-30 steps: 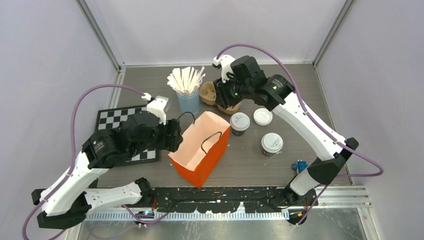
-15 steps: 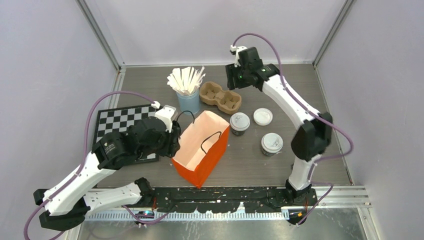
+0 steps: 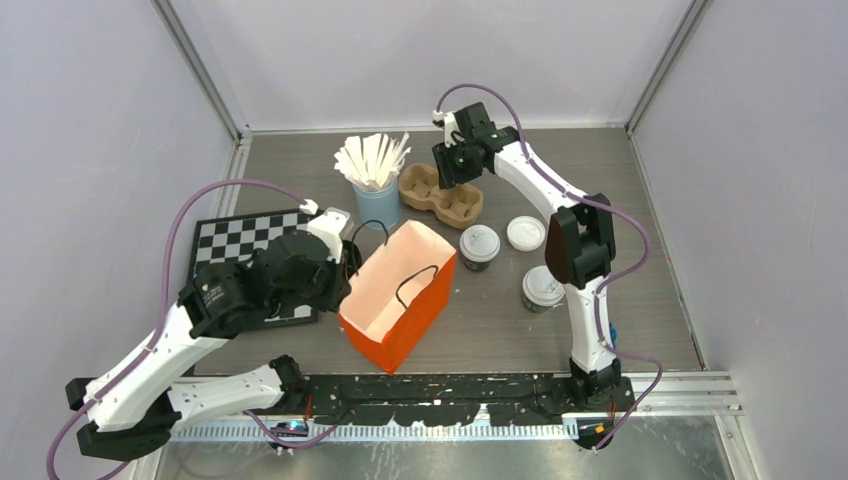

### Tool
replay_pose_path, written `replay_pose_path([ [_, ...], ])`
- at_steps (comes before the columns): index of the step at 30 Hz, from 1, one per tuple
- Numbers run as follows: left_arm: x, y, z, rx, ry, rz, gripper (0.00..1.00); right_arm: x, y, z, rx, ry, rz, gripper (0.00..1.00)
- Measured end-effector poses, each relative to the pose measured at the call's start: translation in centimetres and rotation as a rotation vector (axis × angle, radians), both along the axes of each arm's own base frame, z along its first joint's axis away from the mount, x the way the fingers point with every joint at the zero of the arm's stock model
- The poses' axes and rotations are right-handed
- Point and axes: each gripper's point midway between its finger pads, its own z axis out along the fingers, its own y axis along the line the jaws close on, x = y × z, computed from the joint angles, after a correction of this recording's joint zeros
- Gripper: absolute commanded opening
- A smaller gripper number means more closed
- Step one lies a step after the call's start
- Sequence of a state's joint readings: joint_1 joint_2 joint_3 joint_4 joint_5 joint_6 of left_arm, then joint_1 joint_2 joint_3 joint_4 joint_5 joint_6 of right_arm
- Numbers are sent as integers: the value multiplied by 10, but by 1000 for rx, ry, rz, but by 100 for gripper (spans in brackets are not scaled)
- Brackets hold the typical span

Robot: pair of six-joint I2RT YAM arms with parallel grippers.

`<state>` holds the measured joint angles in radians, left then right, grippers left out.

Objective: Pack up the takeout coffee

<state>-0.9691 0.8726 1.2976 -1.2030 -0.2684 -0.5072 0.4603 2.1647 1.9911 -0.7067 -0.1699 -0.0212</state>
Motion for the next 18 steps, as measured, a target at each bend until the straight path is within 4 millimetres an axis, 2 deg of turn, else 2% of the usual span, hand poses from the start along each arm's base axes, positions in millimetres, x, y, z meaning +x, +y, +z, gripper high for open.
replay_pose_path([
  [3,0,0,0,1,1,1,23,4,3,-4,-5,-8,26,51],
  [9,-1,1,-1,-2,5,6,29,10,11,-11,1,-25,70,53],
  [13,-1,1,-1,-3,6,7,30,12,13,-22,-8,-21,87,54],
  [18,-1,1,-1,-7,9,11,30,18,17,-19,-13,-49,109,50],
])
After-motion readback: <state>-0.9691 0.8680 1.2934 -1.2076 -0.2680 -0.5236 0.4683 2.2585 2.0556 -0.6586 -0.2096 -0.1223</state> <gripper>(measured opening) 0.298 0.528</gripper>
